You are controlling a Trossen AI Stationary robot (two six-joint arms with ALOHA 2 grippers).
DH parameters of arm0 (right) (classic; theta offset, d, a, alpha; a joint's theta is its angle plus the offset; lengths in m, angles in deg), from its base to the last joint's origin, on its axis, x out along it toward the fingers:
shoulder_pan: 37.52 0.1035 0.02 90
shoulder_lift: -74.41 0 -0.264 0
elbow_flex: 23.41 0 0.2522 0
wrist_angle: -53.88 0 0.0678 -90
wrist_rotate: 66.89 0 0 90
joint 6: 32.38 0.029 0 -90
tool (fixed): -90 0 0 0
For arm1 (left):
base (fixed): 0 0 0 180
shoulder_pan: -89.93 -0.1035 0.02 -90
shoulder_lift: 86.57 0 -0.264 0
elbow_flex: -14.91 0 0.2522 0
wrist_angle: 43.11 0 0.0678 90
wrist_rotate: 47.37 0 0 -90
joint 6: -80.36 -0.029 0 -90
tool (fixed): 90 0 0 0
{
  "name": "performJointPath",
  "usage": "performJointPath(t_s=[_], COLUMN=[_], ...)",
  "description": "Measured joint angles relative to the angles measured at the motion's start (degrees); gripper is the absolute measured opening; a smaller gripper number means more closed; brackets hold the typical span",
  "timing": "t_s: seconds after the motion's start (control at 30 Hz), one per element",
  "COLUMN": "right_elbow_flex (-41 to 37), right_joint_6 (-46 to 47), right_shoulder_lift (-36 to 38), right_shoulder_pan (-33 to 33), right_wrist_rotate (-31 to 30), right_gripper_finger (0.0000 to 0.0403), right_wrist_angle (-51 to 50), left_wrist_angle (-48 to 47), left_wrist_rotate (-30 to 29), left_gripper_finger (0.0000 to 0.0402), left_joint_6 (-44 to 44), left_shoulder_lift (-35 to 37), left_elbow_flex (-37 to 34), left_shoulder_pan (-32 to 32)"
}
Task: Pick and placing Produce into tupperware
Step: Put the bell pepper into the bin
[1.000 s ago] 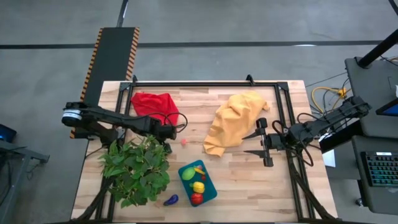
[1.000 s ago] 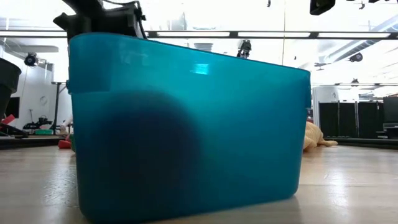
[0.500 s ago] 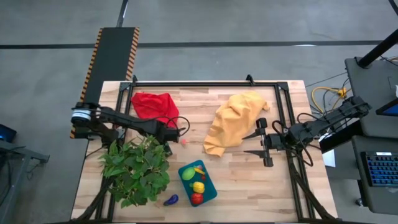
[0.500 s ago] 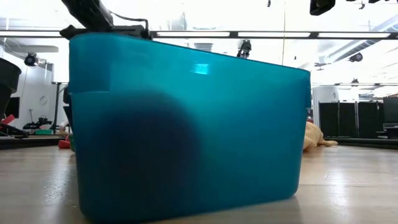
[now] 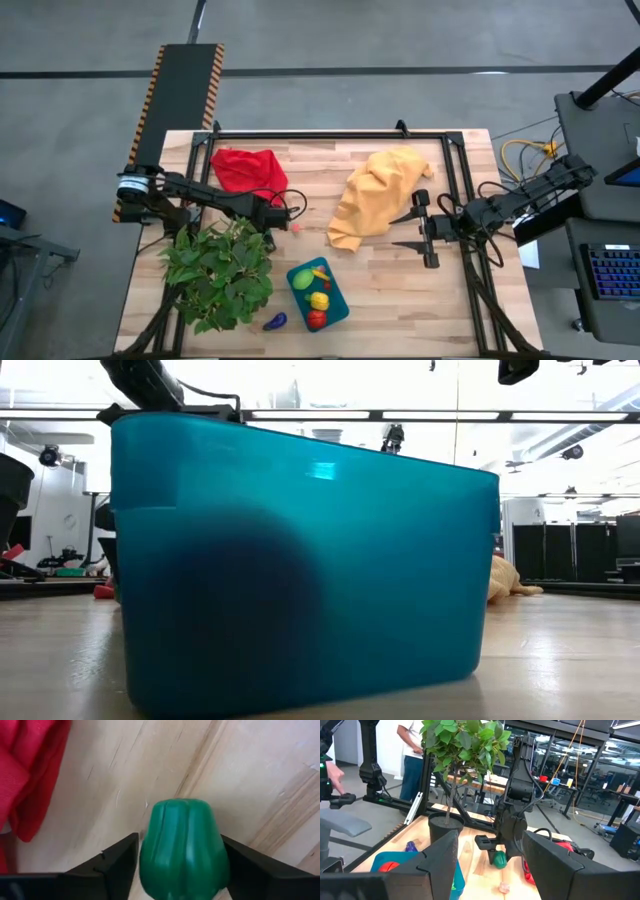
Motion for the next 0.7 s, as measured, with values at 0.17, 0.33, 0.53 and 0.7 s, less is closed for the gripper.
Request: performJointPath(t_s=[0.17,0.33,0.53,0.7], right_elbow_flex=[0.00,0.00,0.00,0.00], right_joint_6=[0.00,0.00,0.00,0.02], right_shoulder_lift=[0.00,0.00,0.00,0.00], right_shoulder_pan=[-0.01,0.01,0.00,-0.01], right_wrist_rotate=[0.00,0.00,0.00,0.00], right_gripper_finger=[0.0215,0.0215,0.0215,0.0215], right_wrist_angle=[0.02,0.03,0.04,0.07], left_wrist_angle=[0.01,-0.02,0.00,-0.08], left_wrist_rotate=[-0.16,-0.48,-0.41,-0.22], left_gripper_finger=[0.0183,0.0159,0.0169,0.0170], left_joint_6=[-0.74,-2.91,-3.00,-3.02], left_shoulder_lift=[0.07,0.39,0.72,0.72], left_elbow_flex=[0.01,0.00,0.72,1.06], left_shoulder_pan=[-0.02,-0.08,-0.08,-0.08])
